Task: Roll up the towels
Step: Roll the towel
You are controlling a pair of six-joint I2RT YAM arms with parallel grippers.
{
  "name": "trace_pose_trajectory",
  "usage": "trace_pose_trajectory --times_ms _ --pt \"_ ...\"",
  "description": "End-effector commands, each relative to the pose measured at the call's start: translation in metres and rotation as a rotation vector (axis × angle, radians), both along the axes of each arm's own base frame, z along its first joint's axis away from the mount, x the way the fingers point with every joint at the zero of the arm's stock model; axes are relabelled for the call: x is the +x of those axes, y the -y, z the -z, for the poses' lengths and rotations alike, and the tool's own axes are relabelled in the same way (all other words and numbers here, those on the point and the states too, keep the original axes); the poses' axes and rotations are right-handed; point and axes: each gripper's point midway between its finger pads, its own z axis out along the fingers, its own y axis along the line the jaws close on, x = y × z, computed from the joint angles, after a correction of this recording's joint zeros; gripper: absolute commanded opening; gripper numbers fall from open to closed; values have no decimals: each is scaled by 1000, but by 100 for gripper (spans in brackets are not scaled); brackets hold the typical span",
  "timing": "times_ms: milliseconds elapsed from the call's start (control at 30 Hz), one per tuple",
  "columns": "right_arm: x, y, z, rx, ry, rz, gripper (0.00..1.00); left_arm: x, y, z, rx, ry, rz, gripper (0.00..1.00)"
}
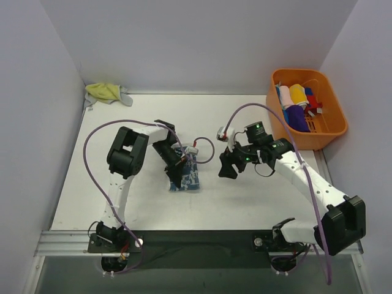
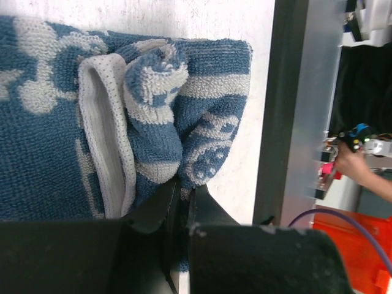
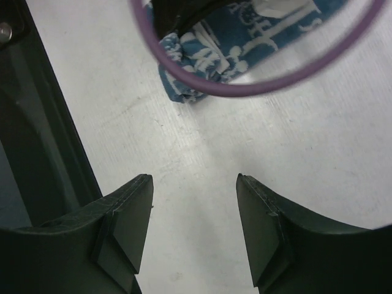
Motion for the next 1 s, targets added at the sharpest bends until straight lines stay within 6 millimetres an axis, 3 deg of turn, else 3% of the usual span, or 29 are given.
trace_pose_trajectory --times_ms 0,100,133,200,300,333,500,633,933,967 --pt "-14 -12 0 -143 103 -148 57 6 -20 34 79 22 74 6" --pt "-4 -28 -2 -230 196 -210 58 9 -21 37 84 20 72 6" --pt "-11 -44 8 -265 204 -274 59 11 -21 36 86 20 68 7" --pt "-3 -57 12 -337 283 -295 61 12 -21 37 92 7 62 8" --pt "-1 -93 25 -336 366 -337 65 16 -22 38 96 -2 53 9" --pt "-7 -104 38 -351 364 -371 65 17 -22 38 96 -3 50 10" --pt "0 -136 64 -348 470 -417 65 23 -23 38 98 -8 35 11" --pt "3 -144 87 -355 479 -436 63 24 -25 39 97 -9 32 11" --pt "-8 -141 139 -386 374 -484 44 28 -32 39 75 2 7 15" --pt "-9 -140 142 -387 364 -486 38 28 -33 38 73 3 10 16"
